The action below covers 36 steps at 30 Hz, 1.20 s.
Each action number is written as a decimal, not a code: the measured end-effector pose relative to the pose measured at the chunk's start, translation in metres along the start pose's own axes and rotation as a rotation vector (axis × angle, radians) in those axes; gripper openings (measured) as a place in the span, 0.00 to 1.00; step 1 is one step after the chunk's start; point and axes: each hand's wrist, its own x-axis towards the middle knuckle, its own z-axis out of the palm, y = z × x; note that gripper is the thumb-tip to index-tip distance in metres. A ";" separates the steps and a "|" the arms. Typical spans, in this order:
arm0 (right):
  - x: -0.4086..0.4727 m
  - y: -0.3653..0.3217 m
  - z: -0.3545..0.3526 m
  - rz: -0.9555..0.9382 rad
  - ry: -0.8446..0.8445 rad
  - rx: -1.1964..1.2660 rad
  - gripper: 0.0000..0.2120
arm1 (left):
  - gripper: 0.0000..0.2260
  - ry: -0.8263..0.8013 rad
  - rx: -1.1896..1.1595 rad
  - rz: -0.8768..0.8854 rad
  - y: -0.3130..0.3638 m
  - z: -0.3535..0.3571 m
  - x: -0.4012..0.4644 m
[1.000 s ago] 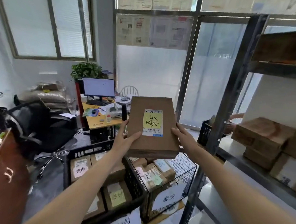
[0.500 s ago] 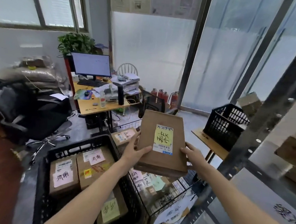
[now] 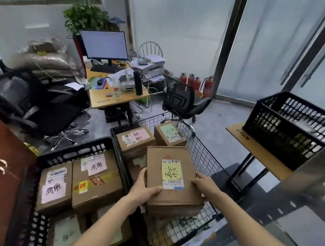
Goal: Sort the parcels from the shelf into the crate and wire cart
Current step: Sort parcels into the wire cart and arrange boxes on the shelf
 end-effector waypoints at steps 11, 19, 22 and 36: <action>0.062 -0.009 0.030 -0.112 -0.174 -0.020 0.30 | 0.59 0.142 0.676 -0.006 -0.002 0.007 0.021; 0.072 -0.003 0.017 -0.154 -0.252 -0.111 0.32 | 0.56 -0.055 1.142 0.162 -0.011 -0.006 0.030; 0.075 0.001 0.016 -0.182 -0.264 -0.125 0.31 | 0.57 -0.056 1.187 0.192 -0.013 -0.007 0.032; 0.100 -0.004 0.037 -0.242 -0.242 -0.104 0.27 | 0.56 -0.040 1.339 0.198 -0.014 -0.018 0.055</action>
